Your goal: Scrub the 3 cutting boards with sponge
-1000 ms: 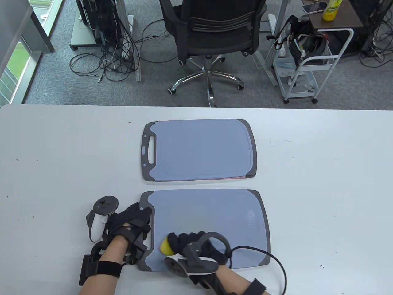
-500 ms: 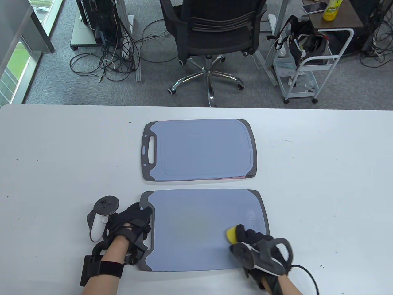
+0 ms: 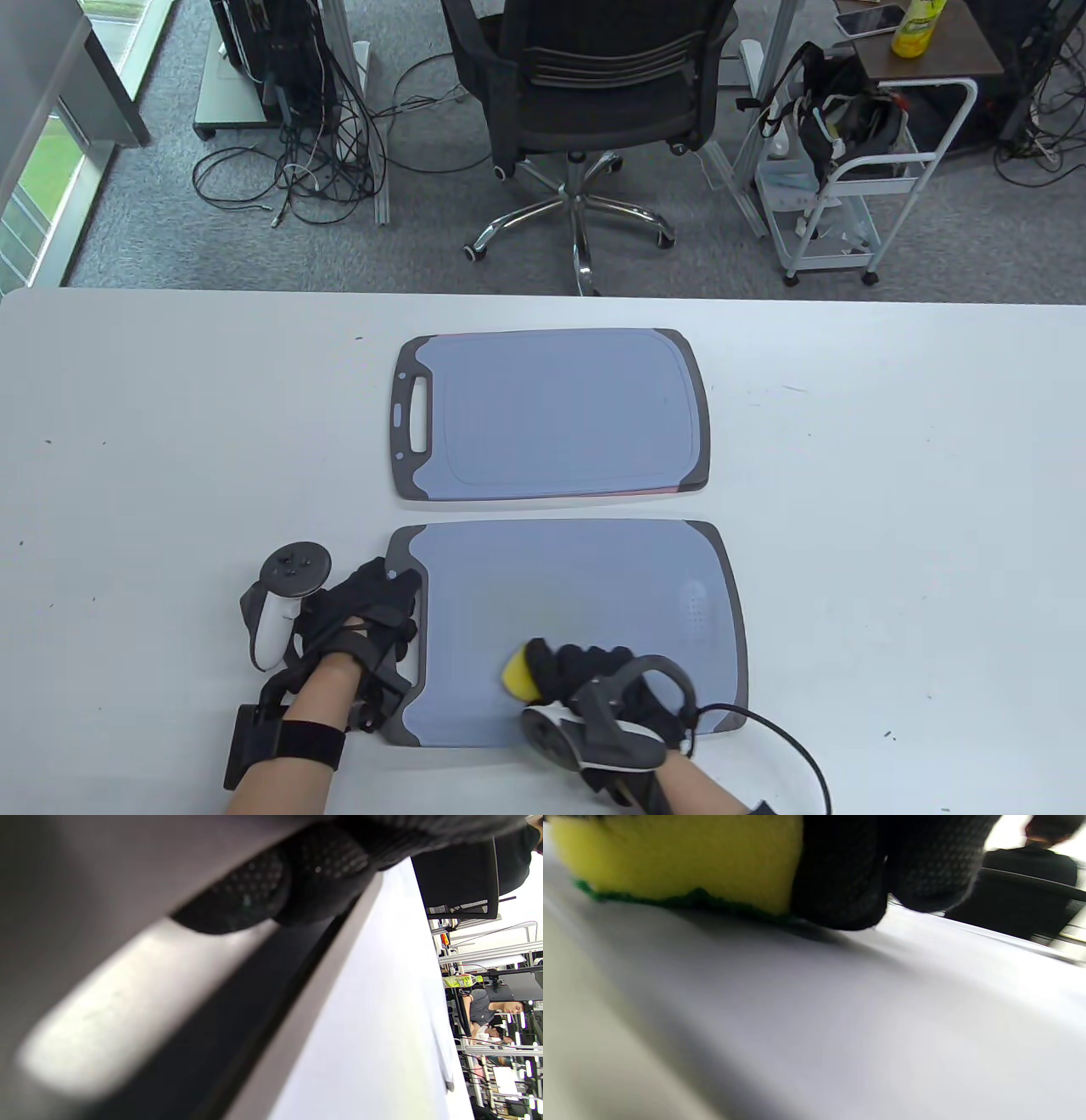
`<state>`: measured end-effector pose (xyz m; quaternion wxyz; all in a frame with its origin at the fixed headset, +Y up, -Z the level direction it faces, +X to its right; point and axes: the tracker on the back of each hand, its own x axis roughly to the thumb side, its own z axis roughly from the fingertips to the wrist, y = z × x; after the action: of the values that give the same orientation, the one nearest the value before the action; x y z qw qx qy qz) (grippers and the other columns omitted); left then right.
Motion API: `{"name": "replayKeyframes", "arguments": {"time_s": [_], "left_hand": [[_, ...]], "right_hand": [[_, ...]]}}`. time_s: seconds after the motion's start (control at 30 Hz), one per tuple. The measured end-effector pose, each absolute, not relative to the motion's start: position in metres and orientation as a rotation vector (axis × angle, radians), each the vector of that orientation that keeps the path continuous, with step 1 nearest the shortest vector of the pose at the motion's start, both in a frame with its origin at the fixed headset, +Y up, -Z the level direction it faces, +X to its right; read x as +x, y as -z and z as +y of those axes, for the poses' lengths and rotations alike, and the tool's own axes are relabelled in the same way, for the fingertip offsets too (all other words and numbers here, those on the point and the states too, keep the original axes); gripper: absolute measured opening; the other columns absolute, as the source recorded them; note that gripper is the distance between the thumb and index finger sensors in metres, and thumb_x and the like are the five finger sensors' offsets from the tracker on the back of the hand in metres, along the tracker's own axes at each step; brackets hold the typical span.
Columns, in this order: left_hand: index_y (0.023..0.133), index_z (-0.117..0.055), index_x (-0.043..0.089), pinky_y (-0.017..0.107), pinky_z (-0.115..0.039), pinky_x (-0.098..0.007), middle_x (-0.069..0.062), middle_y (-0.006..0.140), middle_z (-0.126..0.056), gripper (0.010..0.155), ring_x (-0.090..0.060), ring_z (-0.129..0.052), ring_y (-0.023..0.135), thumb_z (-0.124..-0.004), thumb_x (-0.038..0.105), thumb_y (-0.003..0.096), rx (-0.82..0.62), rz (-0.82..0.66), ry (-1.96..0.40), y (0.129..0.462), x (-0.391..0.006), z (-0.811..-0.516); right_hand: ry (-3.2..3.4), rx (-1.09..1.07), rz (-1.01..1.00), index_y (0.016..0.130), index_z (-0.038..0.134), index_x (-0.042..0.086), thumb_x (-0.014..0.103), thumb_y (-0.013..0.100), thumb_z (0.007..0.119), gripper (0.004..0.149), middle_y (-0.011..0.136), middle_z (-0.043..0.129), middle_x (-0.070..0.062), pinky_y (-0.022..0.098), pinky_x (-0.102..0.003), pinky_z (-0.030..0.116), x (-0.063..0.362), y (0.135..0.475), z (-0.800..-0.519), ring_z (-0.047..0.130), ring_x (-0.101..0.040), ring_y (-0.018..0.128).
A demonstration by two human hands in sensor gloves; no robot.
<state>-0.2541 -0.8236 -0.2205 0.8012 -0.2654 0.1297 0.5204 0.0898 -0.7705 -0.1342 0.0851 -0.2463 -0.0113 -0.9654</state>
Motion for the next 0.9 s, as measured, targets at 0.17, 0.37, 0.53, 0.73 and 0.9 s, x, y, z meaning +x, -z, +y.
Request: {"name": "replayKeyframes", "arguments": {"time_s": [0.17,0.37,0.53,0.73,0.9], "left_hand": [[0.097,-0.068,0.013,0.027,-0.101,-0.022,0.005,0.071,-0.089,0.055,0.001,-0.106,0.038,-0.076,0.053,0.0610,-0.569,0.277,-1.109,0.221,-0.254,-0.824],[0.098,-0.068,0.014,0.027,-0.101,-0.022,0.006,0.071,-0.089,0.055,0.002,-0.106,0.038,-0.076,0.054,0.0611,-0.571,0.278,-1.114,0.221,-0.255,-0.825],[0.098,-0.068,0.014,0.027,-0.101,-0.022,0.006,0.071,-0.089,0.055,0.002,-0.106,0.037,-0.076,0.054,0.0612,-0.567,0.278,-1.108,0.221,-0.255,-0.825],[0.098,-0.068,0.013,0.027,-0.102,-0.022,0.006,0.070,-0.090,0.054,0.002,-0.106,0.037,-0.076,0.053,0.0614,-0.572,0.276,-1.128,0.221,-0.256,-0.825],[0.098,-0.068,0.013,0.027,-0.102,-0.022,0.006,0.070,-0.090,0.054,0.002,-0.106,0.037,-0.076,0.053,0.0615,-0.570,0.276,-1.125,0.221,-0.255,-0.825]], "right_hand": [[3.014,-0.173,-0.141,0.099,0.064,0.011,0.054,0.045,0.071,0.069,0.073,0.084,-0.011,0.044,-0.046,0.080,0.222,0.138,-0.776,0.093,-0.021,0.047],[2.942,-0.524,-0.062,0.098,0.065,0.009,0.057,0.045,0.069,0.071,0.071,0.083,-0.009,0.045,-0.042,0.081,0.158,0.141,-0.775,0.092,-0.016,0.047],[2.941,-1.035,0.018,0.097,0.065,0.008,0.057,0.044,0.071,0.072,0.069,0.082,-0.011,0.044,-0.043,0.080,0.012,0.128,-0.770,0.091,-0.017,0.045],[2.809,-1.171,0.064,0.097,0.065,0.010,0.059,0.044,0.069,0.072,0.067,0.084,-0.007,0.043,-0.041,0.082,-0.060,0.118,-0.766,0.092,-0.014,0.043],[2.838,-0.974,0.046,0.098,0.063,0.013,0.058,0.044,0.069,0.071,0.069,0.083,-0.007,0.042,-0.041,0.082,0.019,0.127,-0.769,0.092,-0.015,0.044]]}}
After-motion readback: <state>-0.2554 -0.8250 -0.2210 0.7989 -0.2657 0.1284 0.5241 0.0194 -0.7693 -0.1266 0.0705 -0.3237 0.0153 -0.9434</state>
